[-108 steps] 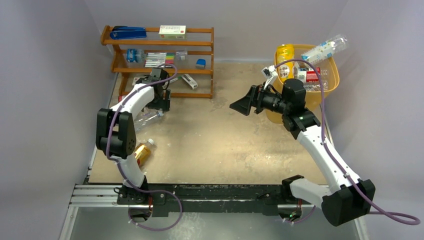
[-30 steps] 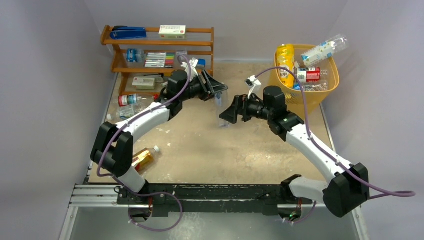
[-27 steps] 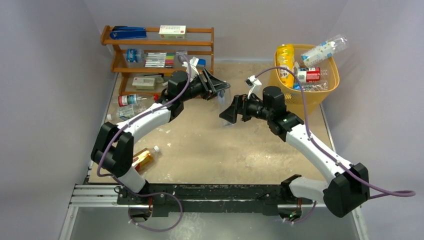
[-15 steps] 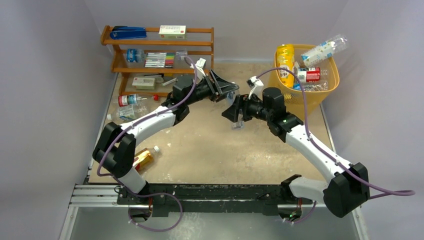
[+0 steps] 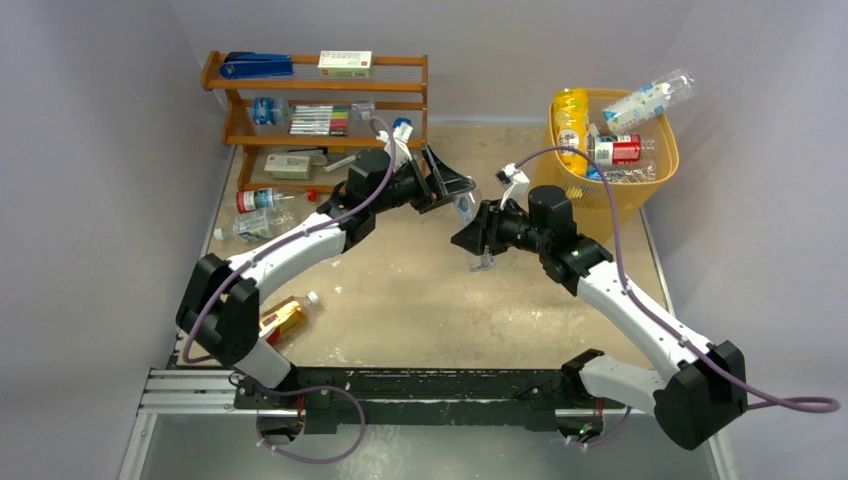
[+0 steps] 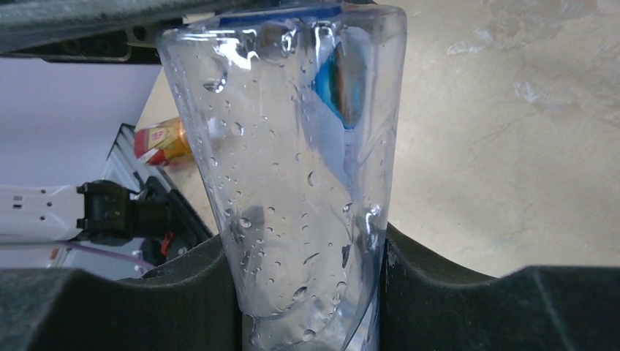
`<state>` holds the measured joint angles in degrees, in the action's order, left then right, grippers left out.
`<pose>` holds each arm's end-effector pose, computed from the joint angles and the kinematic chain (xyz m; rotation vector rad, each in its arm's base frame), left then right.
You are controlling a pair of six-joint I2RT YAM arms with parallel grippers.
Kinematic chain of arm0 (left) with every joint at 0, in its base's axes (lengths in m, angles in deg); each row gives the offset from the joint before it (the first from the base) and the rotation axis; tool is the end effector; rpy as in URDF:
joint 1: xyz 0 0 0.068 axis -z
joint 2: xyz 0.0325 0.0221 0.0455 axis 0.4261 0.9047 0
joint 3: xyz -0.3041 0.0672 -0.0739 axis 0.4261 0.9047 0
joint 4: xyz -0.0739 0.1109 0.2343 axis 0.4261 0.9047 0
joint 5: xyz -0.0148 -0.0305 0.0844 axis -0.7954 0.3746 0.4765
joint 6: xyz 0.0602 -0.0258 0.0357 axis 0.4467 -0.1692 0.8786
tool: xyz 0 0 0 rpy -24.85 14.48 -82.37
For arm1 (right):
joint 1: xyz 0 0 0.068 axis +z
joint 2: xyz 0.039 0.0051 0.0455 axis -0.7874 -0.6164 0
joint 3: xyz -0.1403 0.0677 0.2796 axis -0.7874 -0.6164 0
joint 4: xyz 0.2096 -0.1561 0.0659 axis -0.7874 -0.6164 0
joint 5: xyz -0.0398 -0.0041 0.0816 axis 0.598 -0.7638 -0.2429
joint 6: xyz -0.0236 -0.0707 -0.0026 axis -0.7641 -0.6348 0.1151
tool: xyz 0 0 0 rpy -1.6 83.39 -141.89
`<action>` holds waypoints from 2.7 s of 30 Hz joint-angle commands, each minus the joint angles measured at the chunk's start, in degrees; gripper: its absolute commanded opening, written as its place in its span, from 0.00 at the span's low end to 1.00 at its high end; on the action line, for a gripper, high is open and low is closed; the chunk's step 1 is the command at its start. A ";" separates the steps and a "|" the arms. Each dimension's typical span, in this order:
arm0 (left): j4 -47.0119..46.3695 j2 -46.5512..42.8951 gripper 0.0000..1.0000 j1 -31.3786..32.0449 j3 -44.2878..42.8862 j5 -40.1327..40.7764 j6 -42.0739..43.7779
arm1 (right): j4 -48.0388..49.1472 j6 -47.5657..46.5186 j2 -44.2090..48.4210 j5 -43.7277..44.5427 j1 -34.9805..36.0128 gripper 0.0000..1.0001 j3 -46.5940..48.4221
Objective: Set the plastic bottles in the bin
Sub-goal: Pick up the plastic bottle at the center of the board, then place the plastic bottle in the trash bin.
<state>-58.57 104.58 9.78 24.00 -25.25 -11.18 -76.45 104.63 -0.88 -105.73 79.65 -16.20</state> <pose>0.3213 -0.2550 0.3498 -0.1868 1.9997 -1.5709 0.2283 0.1471 0.3443 -0.2719 1.9709 1.0260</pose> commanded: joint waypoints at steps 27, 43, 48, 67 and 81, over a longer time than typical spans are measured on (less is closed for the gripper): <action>30.28 -24.25 0.85 -1.52 -0.07 20.87 20.31 | -33.70 -15.00 -14.74 9.95 -35.83 0.35 59.13; 27.43 -24.92 0.87 -1.52 3.36 18.79 18.55 | -18.92 -7.86 -17.98 15.56 -41.77 0.33 48.05; 27.48 -24.68 0.87 -1.52 3.34 18.98 18.67 | -11.35 -1.85 -16.47 15.21 -41.77 0.32 40.84; 27.24 -23.75 0.88 -1.52 3.78 18.90 18.94 | -19.33 -8.10 -8.96 13.31 -41.77 0.81 43.61; 27.08 -23.68 0.89 -1.52 4.78 18.64 18.62 | -25.36 -17.39 -15.40 5.18 -35.85 0.71 46.62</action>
<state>-28.62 81.26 8.27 28.80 -6.19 7.53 -100.86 90.84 -16.44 -99.63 39.58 30.93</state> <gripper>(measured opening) 0.883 0.714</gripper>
